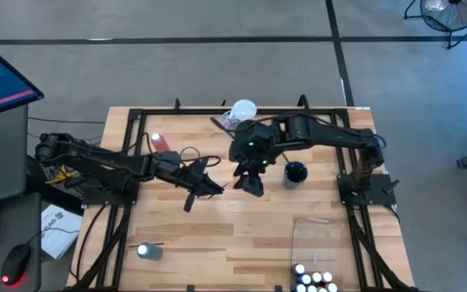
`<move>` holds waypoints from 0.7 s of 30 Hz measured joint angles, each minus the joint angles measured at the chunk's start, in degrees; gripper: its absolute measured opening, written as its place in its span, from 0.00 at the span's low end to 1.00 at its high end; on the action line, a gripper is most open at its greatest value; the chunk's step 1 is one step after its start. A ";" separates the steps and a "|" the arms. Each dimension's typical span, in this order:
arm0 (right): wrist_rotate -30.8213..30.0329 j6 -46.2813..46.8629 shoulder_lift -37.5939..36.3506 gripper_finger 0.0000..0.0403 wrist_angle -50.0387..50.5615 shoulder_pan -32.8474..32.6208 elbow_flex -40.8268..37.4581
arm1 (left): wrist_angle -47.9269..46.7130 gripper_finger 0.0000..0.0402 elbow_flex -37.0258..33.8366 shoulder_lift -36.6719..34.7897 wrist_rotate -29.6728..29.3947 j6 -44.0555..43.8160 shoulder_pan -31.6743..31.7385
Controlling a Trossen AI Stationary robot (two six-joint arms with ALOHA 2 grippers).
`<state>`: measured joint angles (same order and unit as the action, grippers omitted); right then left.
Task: Pick & Place Paint Supplies
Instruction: Put the left black silver paintbrush into the blue cup
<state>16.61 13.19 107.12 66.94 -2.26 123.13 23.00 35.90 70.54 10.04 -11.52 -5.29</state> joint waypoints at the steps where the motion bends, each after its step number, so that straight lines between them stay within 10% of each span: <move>1: -0.04 -0.63 0.83 0.52 0.63 -0.09 1.26 | 0.11 0.00 0.00 0.00 0.01 0.36 -0.17; 21: -0.14 -4.55 3.92 0.44 0.03 -0.73 4.39 | 3.51 0.00 0.00 0.00 0.07 2.26 -0.78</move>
<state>16.47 8.64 111.04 66.97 -2.98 127.53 26.51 35.90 70.54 10.11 -9.26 -6.07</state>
